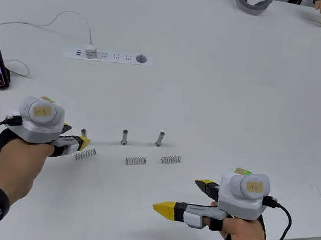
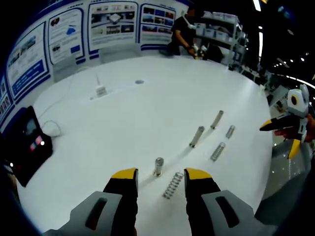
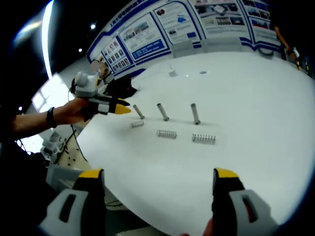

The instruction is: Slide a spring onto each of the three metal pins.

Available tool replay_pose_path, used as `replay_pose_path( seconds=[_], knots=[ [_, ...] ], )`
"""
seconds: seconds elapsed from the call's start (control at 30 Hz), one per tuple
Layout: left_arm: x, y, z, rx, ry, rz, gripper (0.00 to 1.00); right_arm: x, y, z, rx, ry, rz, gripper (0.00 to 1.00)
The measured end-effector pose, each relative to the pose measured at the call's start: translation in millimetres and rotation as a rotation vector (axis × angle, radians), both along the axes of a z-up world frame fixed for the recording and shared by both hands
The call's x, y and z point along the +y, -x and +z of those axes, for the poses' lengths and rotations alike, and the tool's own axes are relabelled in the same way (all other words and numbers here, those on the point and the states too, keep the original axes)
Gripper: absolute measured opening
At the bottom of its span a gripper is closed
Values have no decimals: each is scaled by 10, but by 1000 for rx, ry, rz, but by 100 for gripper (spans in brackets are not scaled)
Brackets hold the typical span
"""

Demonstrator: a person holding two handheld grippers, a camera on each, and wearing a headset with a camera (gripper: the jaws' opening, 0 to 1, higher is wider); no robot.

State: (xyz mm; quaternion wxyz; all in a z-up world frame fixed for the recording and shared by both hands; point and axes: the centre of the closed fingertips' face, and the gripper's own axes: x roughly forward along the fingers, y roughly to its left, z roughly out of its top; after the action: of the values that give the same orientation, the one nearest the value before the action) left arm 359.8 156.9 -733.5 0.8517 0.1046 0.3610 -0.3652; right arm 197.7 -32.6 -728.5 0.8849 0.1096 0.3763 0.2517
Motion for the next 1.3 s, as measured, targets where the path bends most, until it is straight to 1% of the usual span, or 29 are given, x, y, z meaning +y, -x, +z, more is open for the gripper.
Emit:
replay_pose_path(
  seconds=[0.13,0.4,0.43,0.5,0.53,0.6,0.7,0.77,0.83,0.87,0.93,0.97,1.07,1.13,1.3],
  knots=[
    [48,69,28,2,11,-1,39,34,-3,-11,0,0,9,92],
    [198,179,36,12,34,26,45,69,5,-26,2,2,22,92],
    [229,192,39,8,32,35,45,71,5,-25,2,1,22,92],
    [320,207,29,-2,7,59,47,76,7,-25,2,2,25,92],
    [345,230,26,1,9,63,48,78,9,-26,3,3,27,92],
    [377,264,30,8,23,72,48,81,9,-27,3,5,27,92],
    [443,324,39,3,38,83,50,80,3,-29,4,6,25,92],
    [468,347,49,-3,59,95,52,83,1,-28,6,8,27,92],
    [500,398,35,-1,67,97,55,90,-4,-23,5,15,33,92],
    [516,432,16,5,66,93,56,93,-11,-13,5,15,33,92],
    [564,490,-23,20,41,84,57,99,-27,14,-1,13,35,92],
    [592,512,-31,16,36,85,58,103,-35,36,-6,14,36,92],
    [630,568,-22,21,48,88,61,98,-51,43,-10,16,37,92],
    [639,607,-14,22,49,79,63,98,-56,40,-10,16,38,92],
    [658,656,19,17,56,66,67,117,-58,40,-10,17,42,92]
  ],
)
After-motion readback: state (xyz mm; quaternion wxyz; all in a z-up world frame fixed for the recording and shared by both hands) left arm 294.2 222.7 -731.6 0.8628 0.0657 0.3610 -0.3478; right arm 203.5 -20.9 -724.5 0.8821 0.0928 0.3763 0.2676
